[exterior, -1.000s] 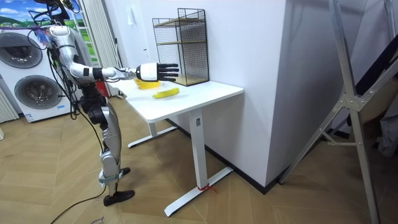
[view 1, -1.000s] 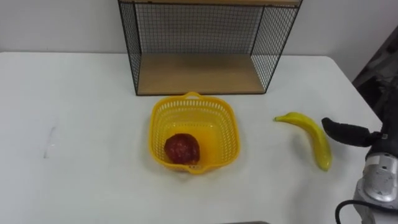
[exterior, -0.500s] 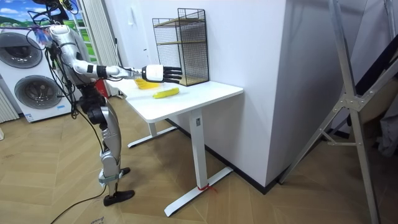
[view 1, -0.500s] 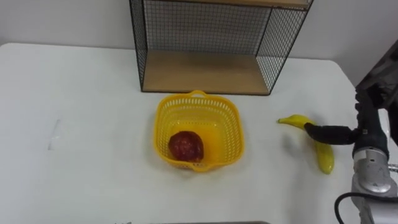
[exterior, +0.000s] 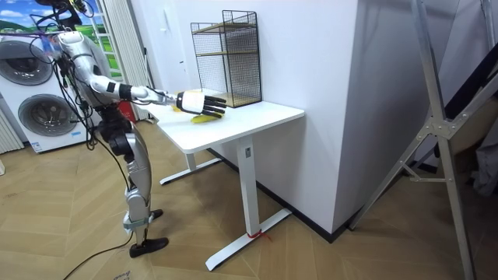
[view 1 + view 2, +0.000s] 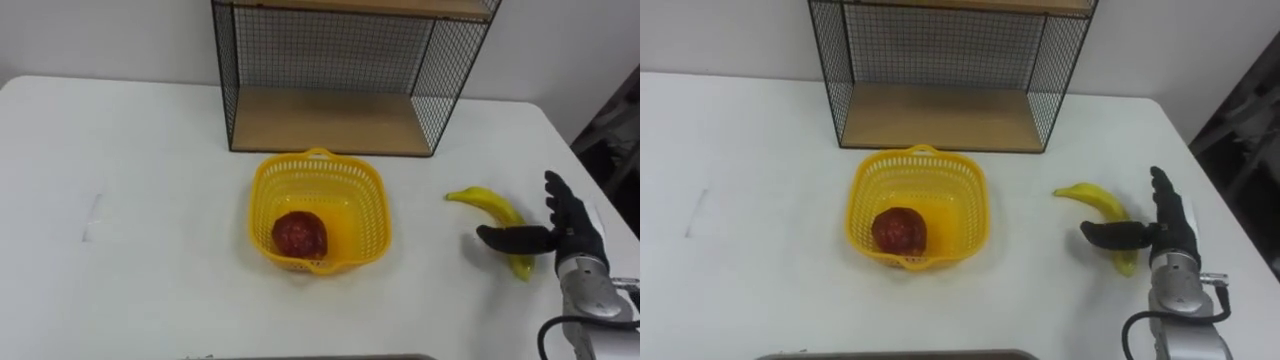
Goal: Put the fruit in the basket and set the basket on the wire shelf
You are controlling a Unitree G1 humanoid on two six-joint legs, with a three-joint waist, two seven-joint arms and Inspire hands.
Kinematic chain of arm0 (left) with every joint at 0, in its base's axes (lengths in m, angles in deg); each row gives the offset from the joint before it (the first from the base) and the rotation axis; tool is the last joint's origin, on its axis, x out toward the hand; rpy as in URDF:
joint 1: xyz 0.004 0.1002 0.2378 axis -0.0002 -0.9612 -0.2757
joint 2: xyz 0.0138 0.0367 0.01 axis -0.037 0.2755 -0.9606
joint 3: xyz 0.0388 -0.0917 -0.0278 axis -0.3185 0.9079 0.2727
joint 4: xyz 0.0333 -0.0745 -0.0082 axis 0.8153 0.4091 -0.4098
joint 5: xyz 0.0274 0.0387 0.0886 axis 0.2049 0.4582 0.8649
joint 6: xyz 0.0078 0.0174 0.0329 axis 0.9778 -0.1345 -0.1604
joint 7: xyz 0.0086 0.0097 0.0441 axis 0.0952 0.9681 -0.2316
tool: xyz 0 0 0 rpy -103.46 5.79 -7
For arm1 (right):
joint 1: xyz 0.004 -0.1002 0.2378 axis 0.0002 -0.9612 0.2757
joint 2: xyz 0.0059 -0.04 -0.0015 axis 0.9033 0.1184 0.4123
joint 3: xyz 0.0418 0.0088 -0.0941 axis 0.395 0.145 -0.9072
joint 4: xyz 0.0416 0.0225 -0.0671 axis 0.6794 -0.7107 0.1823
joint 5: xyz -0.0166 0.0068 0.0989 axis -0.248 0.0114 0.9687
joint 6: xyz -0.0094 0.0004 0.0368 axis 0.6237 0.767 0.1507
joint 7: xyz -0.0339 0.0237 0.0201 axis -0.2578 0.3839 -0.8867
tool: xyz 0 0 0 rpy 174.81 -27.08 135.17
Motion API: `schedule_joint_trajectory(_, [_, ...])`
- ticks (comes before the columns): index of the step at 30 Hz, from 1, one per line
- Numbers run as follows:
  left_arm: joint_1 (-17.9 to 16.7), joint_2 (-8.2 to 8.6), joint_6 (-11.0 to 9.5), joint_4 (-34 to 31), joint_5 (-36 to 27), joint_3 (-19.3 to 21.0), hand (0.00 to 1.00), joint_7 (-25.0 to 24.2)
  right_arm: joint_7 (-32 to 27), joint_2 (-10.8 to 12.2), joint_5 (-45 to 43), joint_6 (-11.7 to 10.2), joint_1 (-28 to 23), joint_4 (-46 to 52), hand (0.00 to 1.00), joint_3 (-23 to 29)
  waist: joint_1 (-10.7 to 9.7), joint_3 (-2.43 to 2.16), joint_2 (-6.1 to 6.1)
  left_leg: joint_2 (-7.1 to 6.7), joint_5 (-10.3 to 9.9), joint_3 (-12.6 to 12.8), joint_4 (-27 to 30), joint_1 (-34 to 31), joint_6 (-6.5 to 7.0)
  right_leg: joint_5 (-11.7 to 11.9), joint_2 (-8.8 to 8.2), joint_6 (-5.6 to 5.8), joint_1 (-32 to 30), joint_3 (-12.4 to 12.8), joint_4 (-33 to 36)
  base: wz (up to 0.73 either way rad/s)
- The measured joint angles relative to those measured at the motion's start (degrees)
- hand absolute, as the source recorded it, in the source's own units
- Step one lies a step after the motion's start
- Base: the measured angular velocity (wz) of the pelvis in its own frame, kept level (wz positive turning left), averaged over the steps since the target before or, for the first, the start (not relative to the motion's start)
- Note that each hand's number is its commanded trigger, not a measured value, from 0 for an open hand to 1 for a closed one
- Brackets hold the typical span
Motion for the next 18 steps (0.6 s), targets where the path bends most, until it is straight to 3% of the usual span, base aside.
schedule_joint_trajectory(3, [0.0, 0.01, 0.0, 0.2, 0.0, 0.0, 0.00, -0.1, 1.1, 0.0, -0.5, -0.1, 0.1, -3.9, 0.00, 0.0, 0.1, -0.48, -0.04, -0.05, 0.0, -0.3, 0.0, 0.2, 0.00, 0.0, 0.00, 0.00, 0.5, -0.3, -0.3, 0.06])
schedule_joint_trajectory(17, [-0.4, -0.01, 0.6, 0.4, 0.1, 0.1, 0.00, -1.0, 4.5, -0.7, -8.9, -0.4, 0.5, -6.7, 0.00, 0.1, -0.2, -0.90, 0.68, -0.17, 0.0, -2.3, 0.9, 0.3, -0.01, 0.0, -0.02, -0.03, 2.2, -2.2, -0.5, 0.07])
schedule_joint_trajectory(18, [-0.6, 0.00, 0.6, 0.4, 0.1, 0.1, 0.00, -1.1, 5.0, -0.9, -9.3, -0.7, 0.5, -7.5, 0.56, 0.1, -0.1, -0.90, 0.60, -0.17, 0.0, -2.4, 0.9, 0.3, -0.01, 0.0, -0.02, -0.05, 2.2, -2.3, -0.5, 0.04])
